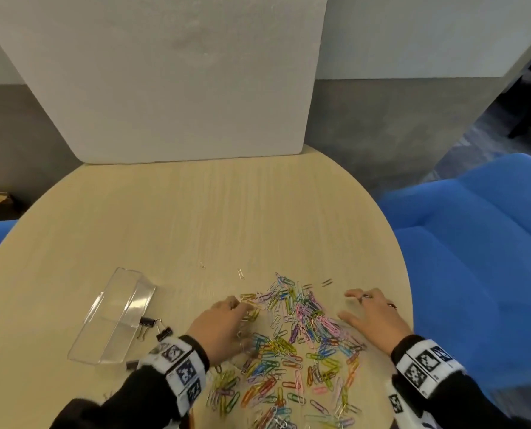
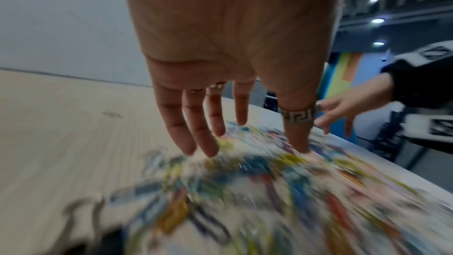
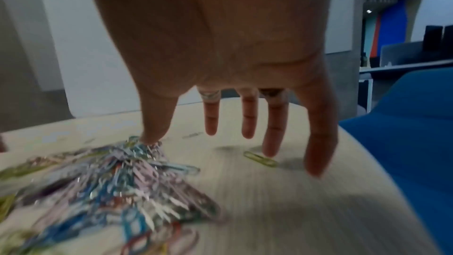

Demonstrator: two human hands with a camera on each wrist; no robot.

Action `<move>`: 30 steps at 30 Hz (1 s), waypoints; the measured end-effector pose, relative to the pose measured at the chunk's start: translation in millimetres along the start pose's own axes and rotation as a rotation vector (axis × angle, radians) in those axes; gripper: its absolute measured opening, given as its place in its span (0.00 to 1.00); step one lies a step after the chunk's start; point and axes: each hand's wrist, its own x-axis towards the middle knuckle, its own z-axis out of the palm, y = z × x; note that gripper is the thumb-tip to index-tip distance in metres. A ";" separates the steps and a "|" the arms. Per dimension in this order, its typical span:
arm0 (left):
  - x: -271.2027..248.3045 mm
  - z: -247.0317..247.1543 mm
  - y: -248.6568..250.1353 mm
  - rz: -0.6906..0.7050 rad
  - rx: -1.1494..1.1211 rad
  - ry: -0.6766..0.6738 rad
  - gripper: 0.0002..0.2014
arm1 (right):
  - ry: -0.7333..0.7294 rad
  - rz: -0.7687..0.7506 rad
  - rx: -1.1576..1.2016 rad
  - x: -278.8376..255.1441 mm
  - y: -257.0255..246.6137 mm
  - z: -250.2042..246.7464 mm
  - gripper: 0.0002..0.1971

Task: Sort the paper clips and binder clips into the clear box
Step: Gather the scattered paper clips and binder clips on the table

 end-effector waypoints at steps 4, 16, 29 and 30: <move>-31.8 38.7 10.2 0.130 0.103 -0.207 0.38 | -0.171 0.034 0.014 -17.5 16.1 19.1 0.37; -55.3 55.6 -12.6 0.189 0.035 0.100 0.19 | 0.122 -0.339 0.072 -45.6 -35.6 41.3 0.12; -159.8 198.2 -35.6 0.312 0.505 0.076 0.22 | -0.052 -0.959 -0.743 -120.2 -13.8 146.0 0.33; -158.6 198.2 -32.9 0.328 0.487 0.090 0.22 | -0.051 -0.969 -0.755 -121.2 -12.1 150.7 0.33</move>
